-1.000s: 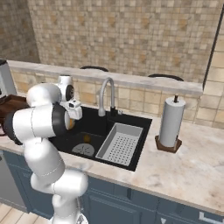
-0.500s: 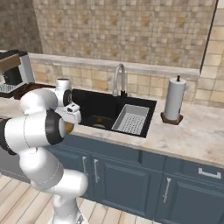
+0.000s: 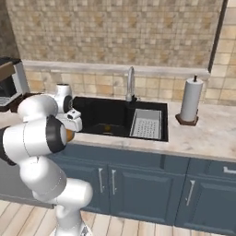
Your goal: Pick up all produce items and place them in the sink. Turn on the sink faucet to wash them. Then turn the sink off and put them in the tray.
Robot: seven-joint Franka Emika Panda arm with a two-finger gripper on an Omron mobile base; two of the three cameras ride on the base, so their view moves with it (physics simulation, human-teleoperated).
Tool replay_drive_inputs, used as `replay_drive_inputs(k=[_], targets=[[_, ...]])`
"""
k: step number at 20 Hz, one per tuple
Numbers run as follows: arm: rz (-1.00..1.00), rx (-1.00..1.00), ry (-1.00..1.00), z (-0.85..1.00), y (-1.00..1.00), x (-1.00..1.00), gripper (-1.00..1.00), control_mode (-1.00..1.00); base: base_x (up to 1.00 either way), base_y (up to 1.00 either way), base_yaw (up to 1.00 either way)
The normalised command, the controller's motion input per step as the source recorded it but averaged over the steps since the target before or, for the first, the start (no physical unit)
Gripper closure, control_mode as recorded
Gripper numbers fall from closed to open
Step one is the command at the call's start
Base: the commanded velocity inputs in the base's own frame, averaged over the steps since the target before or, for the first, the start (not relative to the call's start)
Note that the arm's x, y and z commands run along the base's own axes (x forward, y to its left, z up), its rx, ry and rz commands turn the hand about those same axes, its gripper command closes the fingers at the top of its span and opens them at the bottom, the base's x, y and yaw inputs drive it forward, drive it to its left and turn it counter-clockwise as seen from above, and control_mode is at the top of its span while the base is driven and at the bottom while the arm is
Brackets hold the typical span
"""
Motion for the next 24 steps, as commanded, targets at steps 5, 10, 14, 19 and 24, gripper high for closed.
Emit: replay_drive_inputs(k=[5,10,14,19,24], targets=[[0.00,0.00,0.00,0.00,0.00,0.00,1.00,1.00,0.10,0.50,-0.30],[0.00,0.00,0.00,0.00,0.00,0.00,1.00,1.00,0.22,0.49,-0.21],[0.00,0.00,0.00,0.00,0.00,0.00,1.00,1.00,0.36,0.46,-0.10],[0.00,0.00,0.00,0.00,0.00,0.00,1.00,1.00,0.62,0.28,-0.01],[0.00,0.00,0.00,0.00,0.00,0.00,1.00,1.00,0.64,0.30,0.04]])
